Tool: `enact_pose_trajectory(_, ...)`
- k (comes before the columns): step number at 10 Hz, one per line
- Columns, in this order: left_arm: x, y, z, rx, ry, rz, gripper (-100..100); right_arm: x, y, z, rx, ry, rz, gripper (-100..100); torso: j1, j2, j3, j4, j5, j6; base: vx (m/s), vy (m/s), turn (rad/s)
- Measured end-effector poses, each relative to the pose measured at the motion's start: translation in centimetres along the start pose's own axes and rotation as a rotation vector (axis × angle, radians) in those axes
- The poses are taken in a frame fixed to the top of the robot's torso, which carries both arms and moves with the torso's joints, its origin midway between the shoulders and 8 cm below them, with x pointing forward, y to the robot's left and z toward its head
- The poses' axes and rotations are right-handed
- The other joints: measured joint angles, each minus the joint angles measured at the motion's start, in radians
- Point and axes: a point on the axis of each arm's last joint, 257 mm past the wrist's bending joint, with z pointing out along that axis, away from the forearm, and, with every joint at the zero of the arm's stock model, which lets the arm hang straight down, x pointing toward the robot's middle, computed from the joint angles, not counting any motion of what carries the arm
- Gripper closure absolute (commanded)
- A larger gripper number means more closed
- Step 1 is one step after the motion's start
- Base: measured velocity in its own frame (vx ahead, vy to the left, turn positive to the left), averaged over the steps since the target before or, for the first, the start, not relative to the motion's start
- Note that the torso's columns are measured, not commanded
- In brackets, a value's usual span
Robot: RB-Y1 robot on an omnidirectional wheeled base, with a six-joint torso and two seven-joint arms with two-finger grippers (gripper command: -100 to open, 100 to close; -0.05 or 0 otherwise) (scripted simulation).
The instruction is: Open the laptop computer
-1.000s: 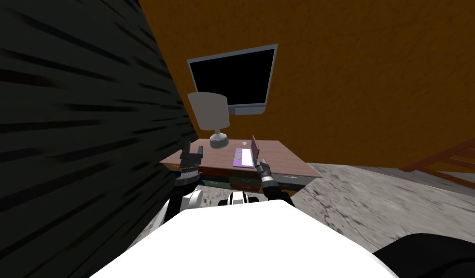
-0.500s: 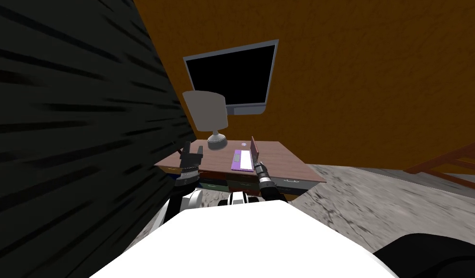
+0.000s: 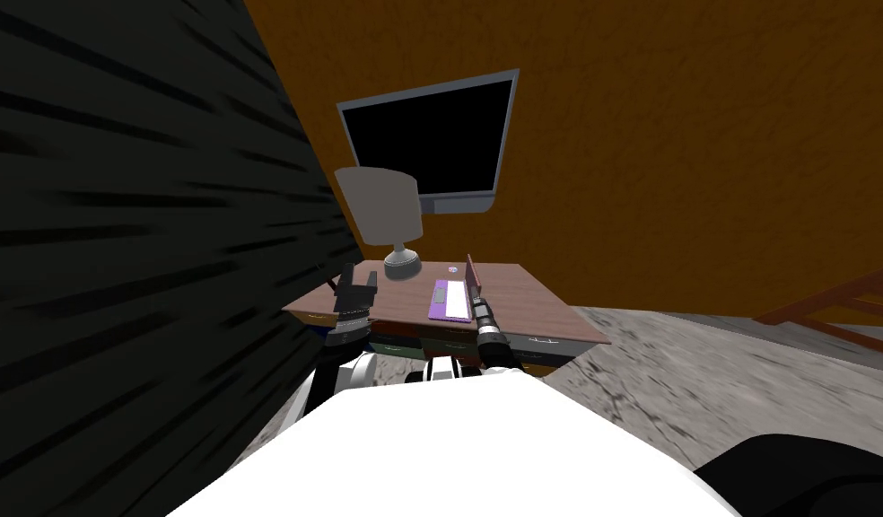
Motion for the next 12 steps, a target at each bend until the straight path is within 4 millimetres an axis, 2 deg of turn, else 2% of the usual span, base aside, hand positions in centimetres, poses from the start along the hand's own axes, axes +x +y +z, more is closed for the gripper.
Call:
enact_pose_trajectory(2,0.0,0.0,0.0,0.000,0.000,0.000,0,0.4,-0.1,-0.3,-0.004,0.006,0.003,-100,-0.001,-0.005,-0.003,-0.001,0.000,0.000,0.076,-0.012,0.061)
enact_pose_trajectory(3,0.0,0.0,0.0,0.000,0.000,0.000,0,0.5,-0.2,-0.3,-0.004,0.008,0.002,100,0.000,-0.002,-0.002,-0.001,0.000,0.000,0.000,0.000,0.000)
enact_pose_trajectory(7,0.0,0.0,0.0,0.000,0.000,0.000,0,0.6,0.3,-0.5,-0.007,0.010,-0.129,100,0.005,-0.001,-0.001,0.000,0.001,-0.002,0.013,0.087,0.012)
enact_pose_trajectory(12,0.0,0.0,0.0,0.000,0.000,0.000,0,0.4,0.9,-0.9,-0.007,0.004,-0.326,100,0.000,-0.004,-0.002,-0.001,0.000,-0.002,0.014,0.086,0.013)
